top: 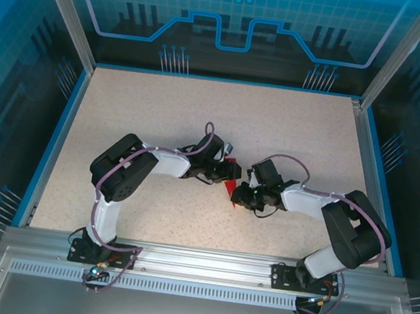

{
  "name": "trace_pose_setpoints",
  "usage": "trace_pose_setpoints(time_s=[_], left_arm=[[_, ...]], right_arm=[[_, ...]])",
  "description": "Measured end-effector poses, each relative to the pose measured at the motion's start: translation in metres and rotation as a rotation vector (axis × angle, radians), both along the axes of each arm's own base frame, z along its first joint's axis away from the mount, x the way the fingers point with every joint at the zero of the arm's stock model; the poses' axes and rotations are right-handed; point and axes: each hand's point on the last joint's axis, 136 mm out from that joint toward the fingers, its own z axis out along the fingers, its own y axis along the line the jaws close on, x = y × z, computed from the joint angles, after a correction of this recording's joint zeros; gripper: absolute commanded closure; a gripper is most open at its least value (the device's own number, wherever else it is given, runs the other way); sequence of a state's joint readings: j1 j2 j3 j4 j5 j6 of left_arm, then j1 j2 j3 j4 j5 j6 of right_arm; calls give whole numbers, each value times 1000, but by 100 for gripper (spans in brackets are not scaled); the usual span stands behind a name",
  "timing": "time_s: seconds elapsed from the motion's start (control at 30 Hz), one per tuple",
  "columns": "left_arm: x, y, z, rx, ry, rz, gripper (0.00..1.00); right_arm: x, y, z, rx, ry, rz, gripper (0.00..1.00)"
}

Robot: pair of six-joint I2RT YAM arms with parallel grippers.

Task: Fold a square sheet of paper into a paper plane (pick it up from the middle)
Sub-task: Fold the wing for the fifth time at the center of the table.

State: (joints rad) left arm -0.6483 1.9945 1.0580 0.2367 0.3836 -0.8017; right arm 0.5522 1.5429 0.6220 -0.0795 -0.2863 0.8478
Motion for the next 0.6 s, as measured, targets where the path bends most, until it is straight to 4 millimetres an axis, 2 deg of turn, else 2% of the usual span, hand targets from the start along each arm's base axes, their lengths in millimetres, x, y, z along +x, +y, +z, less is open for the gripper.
trace_pose_setpoints(time_s=[0.27, 0.6], left_arm=[[0, 0, 0, 0, 0, 0, 58], [0, 0, 0, 0, 0, 0, 59]], right_arm=[[0, -5, -4, -38, 9, -10, 90], [0, -5, -5, -40, 11, -11, 90]])
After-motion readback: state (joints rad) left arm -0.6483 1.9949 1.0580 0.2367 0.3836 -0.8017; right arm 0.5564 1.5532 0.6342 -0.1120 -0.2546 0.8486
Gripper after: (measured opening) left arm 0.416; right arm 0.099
